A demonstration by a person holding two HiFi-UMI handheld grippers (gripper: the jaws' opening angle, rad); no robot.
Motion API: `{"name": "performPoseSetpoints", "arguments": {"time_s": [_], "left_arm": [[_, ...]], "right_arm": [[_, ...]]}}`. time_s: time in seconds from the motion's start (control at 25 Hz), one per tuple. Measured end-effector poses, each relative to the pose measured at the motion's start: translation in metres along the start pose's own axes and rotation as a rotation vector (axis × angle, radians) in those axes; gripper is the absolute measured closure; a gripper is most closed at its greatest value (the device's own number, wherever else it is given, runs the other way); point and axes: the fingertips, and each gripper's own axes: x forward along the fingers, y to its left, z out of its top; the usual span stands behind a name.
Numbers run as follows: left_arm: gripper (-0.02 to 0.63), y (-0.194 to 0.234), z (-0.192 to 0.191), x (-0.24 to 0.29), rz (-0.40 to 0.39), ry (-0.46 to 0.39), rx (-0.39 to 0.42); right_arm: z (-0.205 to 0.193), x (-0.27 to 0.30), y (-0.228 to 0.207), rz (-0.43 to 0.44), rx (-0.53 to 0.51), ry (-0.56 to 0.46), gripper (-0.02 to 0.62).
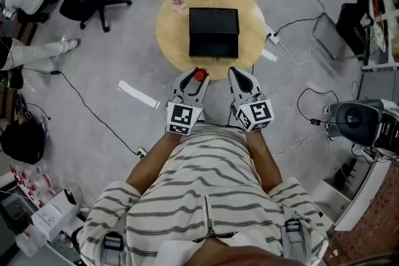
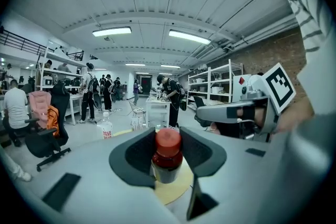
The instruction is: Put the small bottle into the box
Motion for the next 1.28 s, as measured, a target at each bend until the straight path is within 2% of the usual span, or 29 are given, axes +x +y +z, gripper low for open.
{"name": "performPoseSetpoints", "arguments": {"time_s": [0.44, 0.76, 1.04, 1.28], "left_arm": [[0.451, 0.012, -0.002, 0.022, -0.045, 0.012, 0.025], [0.451, 0.008, -0.003, 0.04, -0.009, 0.028, 0.029], [0.451, 0.008, -0.007, 0.068, 0.043, 0.044, 0.026], [0.451, 0.005, -0.014, 0.086, 0.052, 0.067, 0.025]], "right_arm": [[-0.003, 0.019, -0.013, -0.05, 0.025, -0.01, 0.578], [-0.005, 0.016, -0.032, -0.022, -0.002, -0.008, 0.578], [-0.003, 0.014, -0.053, 0.02, 0.006, -0.015, 0.578], [-0.014, 0.014, -0.069, 0.023, 0.036, -0.004, 0.578]]}}
